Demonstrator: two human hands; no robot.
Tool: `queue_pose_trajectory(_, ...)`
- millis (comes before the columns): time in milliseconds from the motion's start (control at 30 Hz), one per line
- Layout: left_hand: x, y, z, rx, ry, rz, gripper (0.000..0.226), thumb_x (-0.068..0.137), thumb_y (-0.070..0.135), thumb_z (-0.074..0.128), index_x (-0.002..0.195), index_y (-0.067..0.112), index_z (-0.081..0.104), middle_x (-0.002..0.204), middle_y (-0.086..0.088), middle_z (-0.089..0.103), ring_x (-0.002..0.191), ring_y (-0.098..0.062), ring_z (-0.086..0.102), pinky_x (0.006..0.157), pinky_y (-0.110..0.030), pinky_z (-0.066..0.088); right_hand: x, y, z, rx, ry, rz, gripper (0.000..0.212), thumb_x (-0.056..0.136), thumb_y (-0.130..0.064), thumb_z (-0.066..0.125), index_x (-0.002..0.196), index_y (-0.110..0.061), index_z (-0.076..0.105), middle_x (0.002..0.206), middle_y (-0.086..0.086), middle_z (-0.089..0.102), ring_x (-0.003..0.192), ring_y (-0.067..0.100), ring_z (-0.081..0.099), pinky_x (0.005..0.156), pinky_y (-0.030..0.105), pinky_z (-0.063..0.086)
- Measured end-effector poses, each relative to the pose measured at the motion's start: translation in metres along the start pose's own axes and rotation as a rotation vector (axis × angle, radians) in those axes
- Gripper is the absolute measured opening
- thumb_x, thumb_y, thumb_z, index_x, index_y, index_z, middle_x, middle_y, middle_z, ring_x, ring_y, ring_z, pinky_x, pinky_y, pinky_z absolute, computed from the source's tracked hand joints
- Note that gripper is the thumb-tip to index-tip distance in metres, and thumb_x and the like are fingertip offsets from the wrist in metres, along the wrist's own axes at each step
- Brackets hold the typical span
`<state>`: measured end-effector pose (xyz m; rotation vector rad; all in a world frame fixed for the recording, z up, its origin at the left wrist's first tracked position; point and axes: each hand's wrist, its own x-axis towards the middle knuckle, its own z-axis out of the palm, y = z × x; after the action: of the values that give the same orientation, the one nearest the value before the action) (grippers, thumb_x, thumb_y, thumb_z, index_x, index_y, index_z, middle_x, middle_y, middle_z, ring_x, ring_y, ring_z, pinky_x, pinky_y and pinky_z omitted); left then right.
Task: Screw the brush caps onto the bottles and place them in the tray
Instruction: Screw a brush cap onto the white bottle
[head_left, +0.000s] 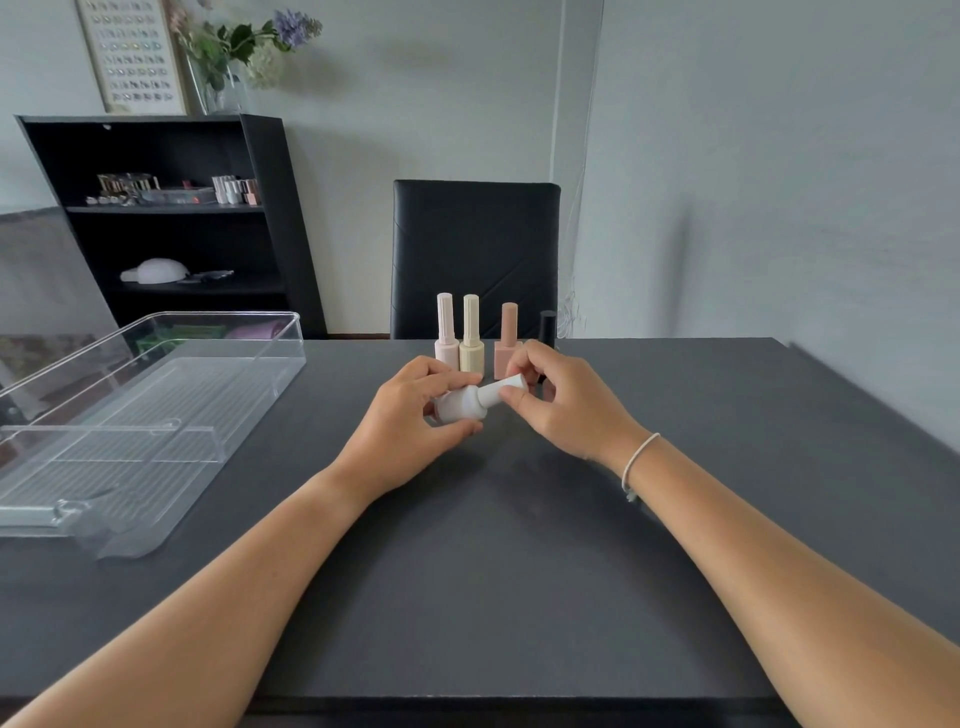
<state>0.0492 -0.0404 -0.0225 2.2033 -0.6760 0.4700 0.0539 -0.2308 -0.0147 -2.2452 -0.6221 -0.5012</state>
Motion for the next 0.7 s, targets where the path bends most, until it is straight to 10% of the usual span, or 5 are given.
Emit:
queue_pose_trajectory(367,-0.0002,-0.0005,0.0007,-0.002,-0.011,0.006,0.044,0.074,0.018,0.074,0.117,0.02,0.062,0.101,0.009,0.051,0.095,-0.01,0.051,0.078,-0.012,0.044,0.0016,-0.0025,0.0002,-0.054,-0.003,0.095,0.052,0.088,-0.049,0.045,0.07,-0.002,0.06,0.053,0.0,0.047,0.05,0.012,0.043,0.054,0.032,0.039)
queue_pose_trajectory(700,0.0005,-0.0011,0.0016,0.001,-0.009,-0.006,0.044,0.074,0.018,0.074,0.117,0.019,0.062,0.102,0.008,0.051,0.096,-0.011,0.051,0.078,-0.013,0.044,-0.0012,-0.0003,-0.0005,-0.021,0.001,0.023,0.01,0.086,-0.025,0.057,0.081,-0.018,0.051,0.066,-0.015,0.05,0.058,0.006,0.046,0.056,0.015,0.034)
